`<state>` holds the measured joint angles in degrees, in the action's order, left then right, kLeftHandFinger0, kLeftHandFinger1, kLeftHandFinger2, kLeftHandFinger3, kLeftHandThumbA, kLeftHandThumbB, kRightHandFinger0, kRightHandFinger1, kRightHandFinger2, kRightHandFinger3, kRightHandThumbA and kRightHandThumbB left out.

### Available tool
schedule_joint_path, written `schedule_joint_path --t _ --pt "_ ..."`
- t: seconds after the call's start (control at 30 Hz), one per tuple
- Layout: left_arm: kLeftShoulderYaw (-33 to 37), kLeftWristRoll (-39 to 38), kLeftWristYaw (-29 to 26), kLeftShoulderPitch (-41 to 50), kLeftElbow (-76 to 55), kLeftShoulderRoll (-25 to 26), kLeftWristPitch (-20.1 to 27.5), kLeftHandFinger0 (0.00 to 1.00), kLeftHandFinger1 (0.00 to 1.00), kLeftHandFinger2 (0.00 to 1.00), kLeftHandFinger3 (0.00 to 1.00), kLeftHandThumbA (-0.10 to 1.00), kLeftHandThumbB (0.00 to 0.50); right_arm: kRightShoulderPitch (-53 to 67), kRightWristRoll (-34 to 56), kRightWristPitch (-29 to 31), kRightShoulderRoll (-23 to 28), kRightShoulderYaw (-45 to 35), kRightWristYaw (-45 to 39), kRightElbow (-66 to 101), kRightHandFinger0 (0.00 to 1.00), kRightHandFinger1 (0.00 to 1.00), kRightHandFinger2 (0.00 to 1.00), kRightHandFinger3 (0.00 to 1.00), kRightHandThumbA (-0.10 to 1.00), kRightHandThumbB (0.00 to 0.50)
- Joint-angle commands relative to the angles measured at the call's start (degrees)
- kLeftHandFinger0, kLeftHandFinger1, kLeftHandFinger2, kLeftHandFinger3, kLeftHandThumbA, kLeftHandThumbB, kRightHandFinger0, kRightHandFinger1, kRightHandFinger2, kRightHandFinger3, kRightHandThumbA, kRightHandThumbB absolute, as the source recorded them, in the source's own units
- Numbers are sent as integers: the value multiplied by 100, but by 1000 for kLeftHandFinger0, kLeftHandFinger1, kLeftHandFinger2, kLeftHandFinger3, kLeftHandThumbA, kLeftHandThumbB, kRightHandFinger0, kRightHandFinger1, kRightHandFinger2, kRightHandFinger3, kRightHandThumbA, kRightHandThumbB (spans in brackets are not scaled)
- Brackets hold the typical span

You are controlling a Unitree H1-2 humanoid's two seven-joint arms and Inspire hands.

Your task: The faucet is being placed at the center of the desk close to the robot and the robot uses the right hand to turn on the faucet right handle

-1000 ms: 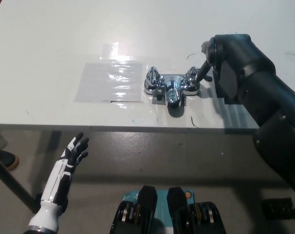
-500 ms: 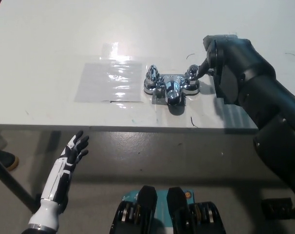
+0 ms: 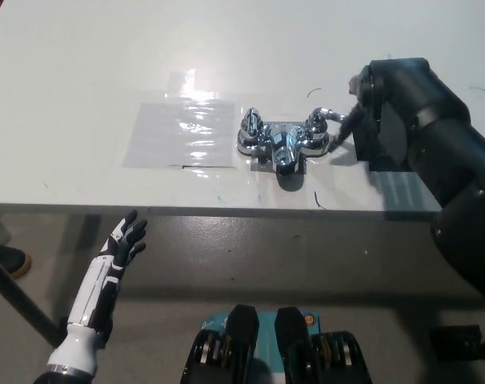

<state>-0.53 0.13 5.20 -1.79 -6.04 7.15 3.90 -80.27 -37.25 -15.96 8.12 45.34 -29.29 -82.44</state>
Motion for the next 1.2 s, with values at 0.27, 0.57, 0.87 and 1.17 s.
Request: schedule_joint_path --t 0.27,0.57,0.87,1.17 --pt "-29 -13 34 -116 -94 117 100 1000 1000 1000 1000 993 189 -626 -285 298 551 157 -924 -45 1000 1000 1000 1000 855 424" --pt "-19 -43 37 -138 -90 88 30 1000 1000 1000 1000 987 218 -542 11 44 615 -462 433 116 1000 1000 1000 1000 793 500" --pt "-24 -14 29 -76 -114 103 32 1000 1000 1000 1000 980 211 -772 138 149 526 -824 144 97 1000 1000 1000 1000 1000 480" --pt "-1 -57 -6 222 -121 -12 111 1000 1000 1000 1000 968 204 -1182 -297 -270 833 -1018 2056 1214 1000 1000 1000 1000 1000 285"
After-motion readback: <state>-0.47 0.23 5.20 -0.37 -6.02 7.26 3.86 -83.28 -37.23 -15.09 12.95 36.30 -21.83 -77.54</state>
